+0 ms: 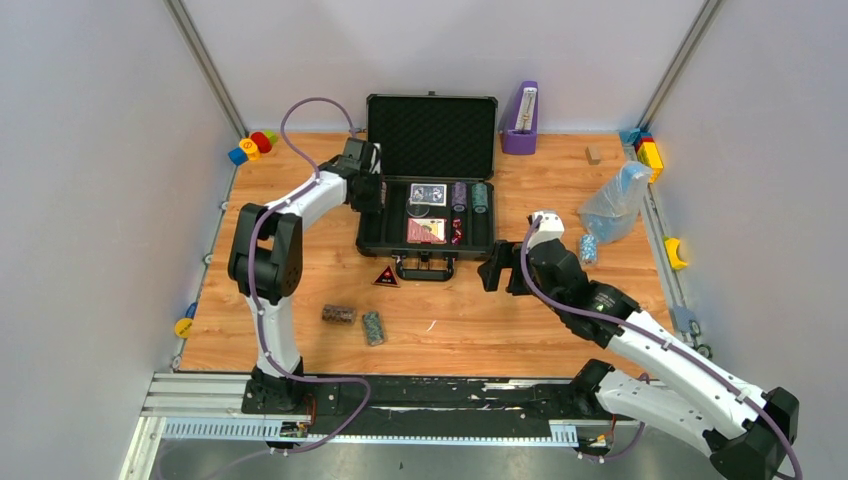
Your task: Pack up texas hold em set
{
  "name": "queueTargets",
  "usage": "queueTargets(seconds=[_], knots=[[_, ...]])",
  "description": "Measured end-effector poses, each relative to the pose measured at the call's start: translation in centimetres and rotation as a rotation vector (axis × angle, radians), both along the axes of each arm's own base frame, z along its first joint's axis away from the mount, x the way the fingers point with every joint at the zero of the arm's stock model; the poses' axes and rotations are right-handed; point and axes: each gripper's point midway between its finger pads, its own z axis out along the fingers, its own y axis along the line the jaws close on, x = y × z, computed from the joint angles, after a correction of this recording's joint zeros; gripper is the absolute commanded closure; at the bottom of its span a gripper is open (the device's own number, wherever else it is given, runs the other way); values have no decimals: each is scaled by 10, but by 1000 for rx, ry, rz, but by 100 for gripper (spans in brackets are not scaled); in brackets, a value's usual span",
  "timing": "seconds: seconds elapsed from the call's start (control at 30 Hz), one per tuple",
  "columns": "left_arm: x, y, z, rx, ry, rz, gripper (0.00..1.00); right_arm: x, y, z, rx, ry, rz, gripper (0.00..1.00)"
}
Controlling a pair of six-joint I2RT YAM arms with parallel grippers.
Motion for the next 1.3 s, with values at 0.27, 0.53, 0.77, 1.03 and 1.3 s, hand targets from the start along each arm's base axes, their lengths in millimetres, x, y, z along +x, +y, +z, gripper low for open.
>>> queueTargets(seconds=[0.27, 0.53, 0.77, 1.03, 1.3], knots=[[6, 1, 7, -7, -6, 4, 93, 1, -1, 2, 2, -5, -4, 8], [-25, 16, 28, -5, -37, 12, 4, -2, 0, 9, 30, -16, 5, 3], [-94, 27, 93, -48, -150, 44, 1, -5, 2, 8, 46, -1, 11, 3], [-197, -11, 56, -57, 0, 3, 3, -11, 2, 12, 68, 2, 23, 2], [-277, -35, 47, -44, 87, 38, 0, -21, -2, 15, 127, 4, 19, 3]])
